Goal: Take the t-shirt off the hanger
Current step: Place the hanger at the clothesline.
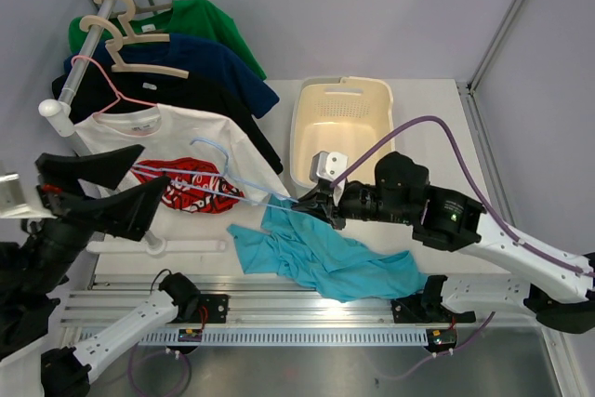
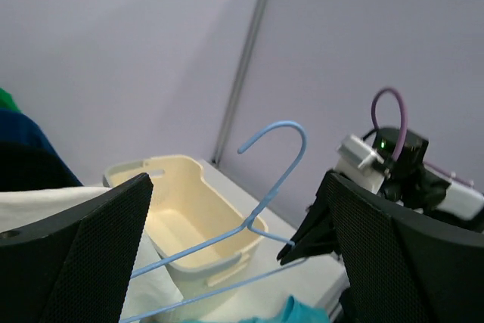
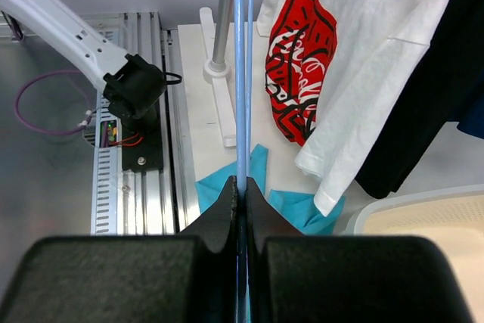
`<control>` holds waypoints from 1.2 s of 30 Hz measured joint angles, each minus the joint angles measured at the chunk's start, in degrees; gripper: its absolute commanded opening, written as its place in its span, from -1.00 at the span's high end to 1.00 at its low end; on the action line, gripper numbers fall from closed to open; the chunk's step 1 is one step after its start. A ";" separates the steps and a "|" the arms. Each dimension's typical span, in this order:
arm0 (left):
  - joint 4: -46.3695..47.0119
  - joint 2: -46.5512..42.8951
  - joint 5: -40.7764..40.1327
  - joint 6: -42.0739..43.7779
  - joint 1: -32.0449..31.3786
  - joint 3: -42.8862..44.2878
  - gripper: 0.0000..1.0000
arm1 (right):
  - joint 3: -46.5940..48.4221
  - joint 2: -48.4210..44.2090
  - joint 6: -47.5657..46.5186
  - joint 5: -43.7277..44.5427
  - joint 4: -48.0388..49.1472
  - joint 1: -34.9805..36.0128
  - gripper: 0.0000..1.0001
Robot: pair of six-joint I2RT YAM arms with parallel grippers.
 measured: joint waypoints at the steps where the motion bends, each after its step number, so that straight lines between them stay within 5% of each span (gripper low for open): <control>1: 0.28 -0.74 -2.10 -0.26 0.02 0.48 -0.98 | 0.00 0.57 0.02 0.02 0.44 -0.48 1.00; 11: 1.11 -5.90 -15.10 -0.63 0.02 -1.81 -0.98 | 3.65 8.50 4.72 -0.85 12.37 -7.85 1.00; 19: 1.64 -7.10 -8.26 -4.00 0.02 -2.51 -0.98 | 24.48 29.73 5.31 -4.96 7.91 -8.76 1.00; 36: 5.95 -7.96 -0.83 -10.29 0.02 -1.03 -0.98 | 61.07 57.05 8.39 -17.09 -5.95 -8.76 1.00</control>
